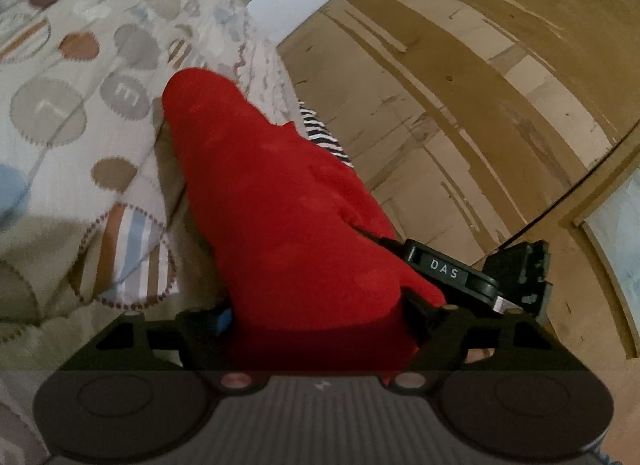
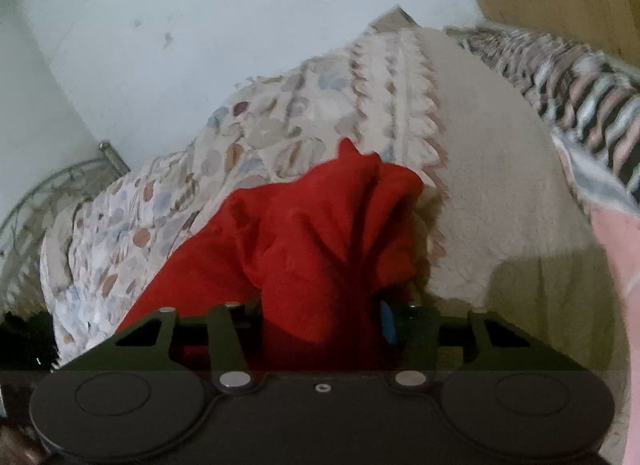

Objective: Fold small clothes

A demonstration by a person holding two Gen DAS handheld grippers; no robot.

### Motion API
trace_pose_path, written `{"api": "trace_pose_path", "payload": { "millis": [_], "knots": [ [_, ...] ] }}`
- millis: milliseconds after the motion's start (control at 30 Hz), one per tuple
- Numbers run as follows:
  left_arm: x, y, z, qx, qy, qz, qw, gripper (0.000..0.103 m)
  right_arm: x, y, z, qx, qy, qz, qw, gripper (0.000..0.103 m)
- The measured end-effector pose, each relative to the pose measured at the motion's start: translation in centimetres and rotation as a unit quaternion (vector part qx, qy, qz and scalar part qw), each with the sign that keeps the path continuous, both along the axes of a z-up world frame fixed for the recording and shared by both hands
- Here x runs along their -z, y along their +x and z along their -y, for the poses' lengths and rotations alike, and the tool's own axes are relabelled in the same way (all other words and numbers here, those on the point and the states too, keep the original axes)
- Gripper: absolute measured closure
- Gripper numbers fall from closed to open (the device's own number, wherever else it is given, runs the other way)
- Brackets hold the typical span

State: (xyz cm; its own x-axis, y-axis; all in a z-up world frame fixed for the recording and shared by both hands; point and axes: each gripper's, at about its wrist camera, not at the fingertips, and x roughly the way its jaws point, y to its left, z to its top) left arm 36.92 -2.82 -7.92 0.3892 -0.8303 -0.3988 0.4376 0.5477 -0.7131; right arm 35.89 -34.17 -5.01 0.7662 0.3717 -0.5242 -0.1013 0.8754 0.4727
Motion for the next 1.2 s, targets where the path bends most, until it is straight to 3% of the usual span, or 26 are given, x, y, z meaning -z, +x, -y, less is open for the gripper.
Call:
{"api": "trace_pose_path", "payload": {
  "millis": [200,400,567,700,767,833,933,1033,1200],
  "knots": [
    [-3.0,-1.4,-2.6,-0.015,0.023,0.066,0.9974,0.025,-2.7,-0.3,-2.6,-0.026,-0.006,0.04,0.999,0.055],
    [-6.1,-2.6,-8.2,-0.066,0.052,0.124,0.9887,0.025,-3.8,1.5,-7.1,-0.056,0.038,0.094,0.993,0.055],
    [-5.8,-2.9,-13.3,-0.118,0.077,0.096,0.9853,0.024,-2.9,4.5,-12.5,-0.095,0.064,0.097,0.989,0.055],
    [-2.9,-2.6,-17.0,-0.152,0.095,0.006,0.9838,0.024,-0.2,6.5,-17.0,-0.123,0.05,0.052,0.99,0.053],
    [-1.8,-2.7,-18.0,-0.161,0.092,-0.018,0.9825,0.024,0.9,6.6,-17.9,-0.118,0.035,0.043,0.992,0.049],
    [-1.8,-3.4,-18.0,-0.166,0.101,-0.008,0.981,0.021,1.4,6.3,-17.6,-0.113,0.042,0.043,0.992,0.04],
    [-2.2,-4.3,-15.9,-0.157,0.155,0.027,0.975,0.017,1.9,5.8,-16.8,-0.11,0.032,0.033,0.993,0.031],
    [-2.4,-4.7,-14.8,-0.153,0.185,0.041,0.97,0.015,2.2,5.1,-16.0,-0.1,0.021,0.028,0.994,0.024],
    [-2.0,-5.1,-13.9,-0.162,0.197,0.041,0.9661,0.012,1.8,3.9,-15.9,-0.094,-0.005,0.042,0.995,0.022]
  ]
}}
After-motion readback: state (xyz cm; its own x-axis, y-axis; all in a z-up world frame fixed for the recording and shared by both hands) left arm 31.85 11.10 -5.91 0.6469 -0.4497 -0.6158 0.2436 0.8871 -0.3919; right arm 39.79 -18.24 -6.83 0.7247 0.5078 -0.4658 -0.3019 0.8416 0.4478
